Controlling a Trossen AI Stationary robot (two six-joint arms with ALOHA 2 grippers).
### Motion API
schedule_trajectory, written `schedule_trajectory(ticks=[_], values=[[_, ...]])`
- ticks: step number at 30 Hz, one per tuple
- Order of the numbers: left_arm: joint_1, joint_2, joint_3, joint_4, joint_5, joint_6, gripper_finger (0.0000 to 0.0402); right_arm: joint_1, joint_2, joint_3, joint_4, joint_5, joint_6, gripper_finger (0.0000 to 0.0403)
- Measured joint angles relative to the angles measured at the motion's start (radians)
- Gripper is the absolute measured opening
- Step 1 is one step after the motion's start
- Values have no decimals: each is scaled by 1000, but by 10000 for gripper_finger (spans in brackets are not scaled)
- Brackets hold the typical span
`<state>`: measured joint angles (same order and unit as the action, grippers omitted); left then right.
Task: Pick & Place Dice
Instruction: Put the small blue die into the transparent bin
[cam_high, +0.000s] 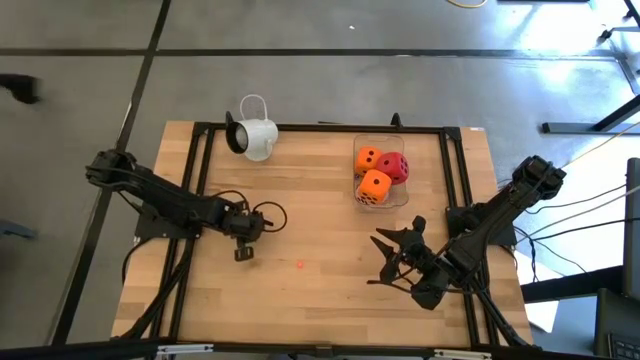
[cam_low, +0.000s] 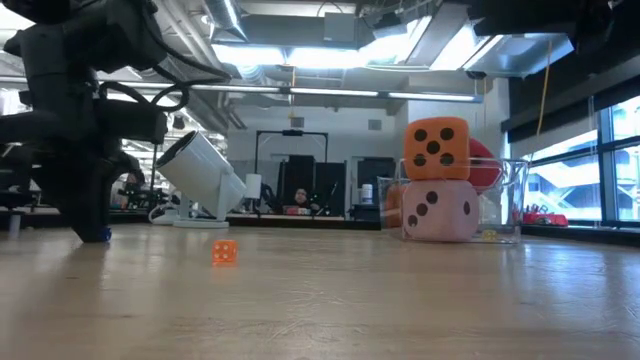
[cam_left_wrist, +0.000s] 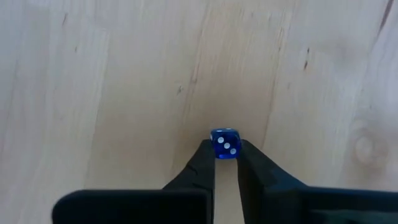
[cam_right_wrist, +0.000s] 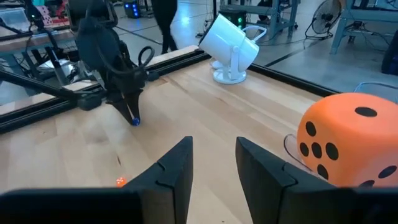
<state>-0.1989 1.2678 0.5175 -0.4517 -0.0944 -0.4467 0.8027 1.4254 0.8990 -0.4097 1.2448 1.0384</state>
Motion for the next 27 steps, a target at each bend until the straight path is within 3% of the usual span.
schedule_trajectory(ticks=[9,16,21,27], values=[[-2,2,94,81,-30,54,22,51,-5,109,-1,78,-130,121],[8,2,173,240,-218,220,23,100,-5,186,-2,156,-256,121],[81,2,190,455,-354,356,24,103,-5,188,-10,170,-266,121],[237,1,191,710,-351,511,24,102,-5,188,-12,208,-311,121]])
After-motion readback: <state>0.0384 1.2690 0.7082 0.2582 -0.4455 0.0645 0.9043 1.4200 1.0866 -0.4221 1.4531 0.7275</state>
